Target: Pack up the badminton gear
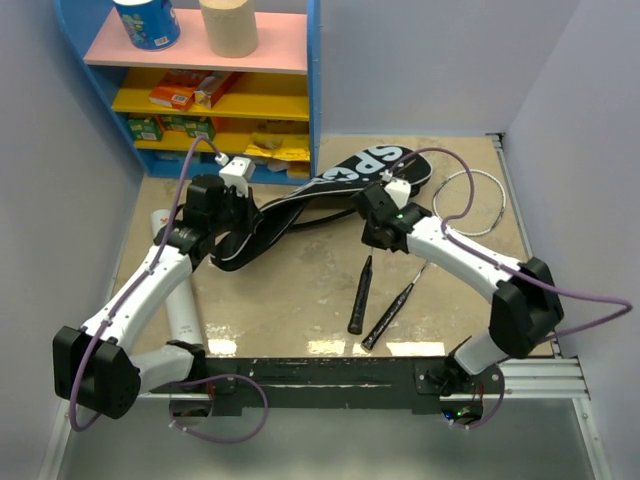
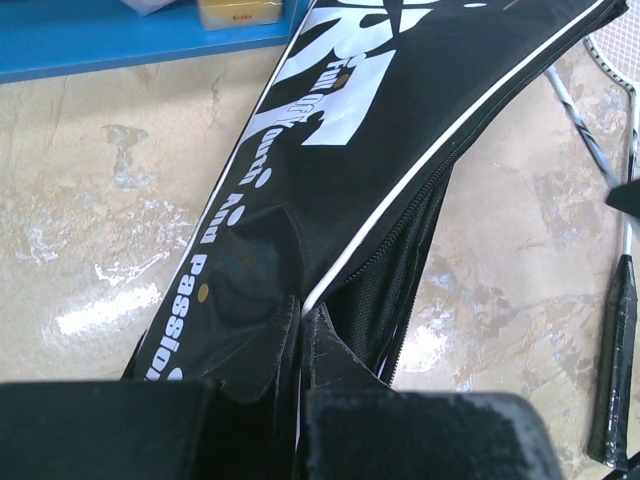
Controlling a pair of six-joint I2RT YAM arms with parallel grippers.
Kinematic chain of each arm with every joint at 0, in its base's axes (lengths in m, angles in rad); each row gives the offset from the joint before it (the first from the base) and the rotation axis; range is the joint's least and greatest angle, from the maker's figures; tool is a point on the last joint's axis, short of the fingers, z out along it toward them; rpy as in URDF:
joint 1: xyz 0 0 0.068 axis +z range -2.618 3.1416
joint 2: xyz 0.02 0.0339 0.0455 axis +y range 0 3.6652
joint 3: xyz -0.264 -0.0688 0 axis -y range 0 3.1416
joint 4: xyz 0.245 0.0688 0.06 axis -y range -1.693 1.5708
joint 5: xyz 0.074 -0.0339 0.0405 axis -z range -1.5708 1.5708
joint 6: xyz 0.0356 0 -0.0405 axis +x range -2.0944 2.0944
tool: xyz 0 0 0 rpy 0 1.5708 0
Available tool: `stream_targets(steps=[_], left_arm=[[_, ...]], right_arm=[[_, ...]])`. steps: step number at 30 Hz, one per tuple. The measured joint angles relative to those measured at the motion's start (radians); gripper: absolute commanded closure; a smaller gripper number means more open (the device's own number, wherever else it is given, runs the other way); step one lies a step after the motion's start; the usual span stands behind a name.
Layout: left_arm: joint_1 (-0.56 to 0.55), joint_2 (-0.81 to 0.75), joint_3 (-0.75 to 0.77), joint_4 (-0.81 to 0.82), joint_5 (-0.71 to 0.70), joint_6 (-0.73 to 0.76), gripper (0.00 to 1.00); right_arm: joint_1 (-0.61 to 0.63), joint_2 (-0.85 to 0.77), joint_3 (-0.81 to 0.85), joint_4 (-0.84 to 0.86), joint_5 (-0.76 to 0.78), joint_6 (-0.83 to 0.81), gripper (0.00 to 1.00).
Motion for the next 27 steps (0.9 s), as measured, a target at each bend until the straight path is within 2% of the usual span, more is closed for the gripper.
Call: stream_targets(steps=[8,14,20,27], left_arm=[[0.002,0.022,-0.005,0.02,0.001,-0.037,1.0],[0.003,0.124,0.007,0.072,0.039,-0.102,1.0],[-0.037,0.24,0.112,0.096,0.056,-0.153,1.0],[-0.132,0.386,0.242,0.137,0.047,-0.19,1.0]], right_arm=[[0.023,-0.216,-0.161,-0.095,-0.091,-0.018,1.0],[0.046,-0.32,-0.182,-0.164,-0.183,-0.08,1.0],[0.051,-0.449,-0.216,-0.221,-0.327,-0.156,1.0],[0.098,-0.514,-0.325,-0.235,-0.431,-0.196,1.0]])
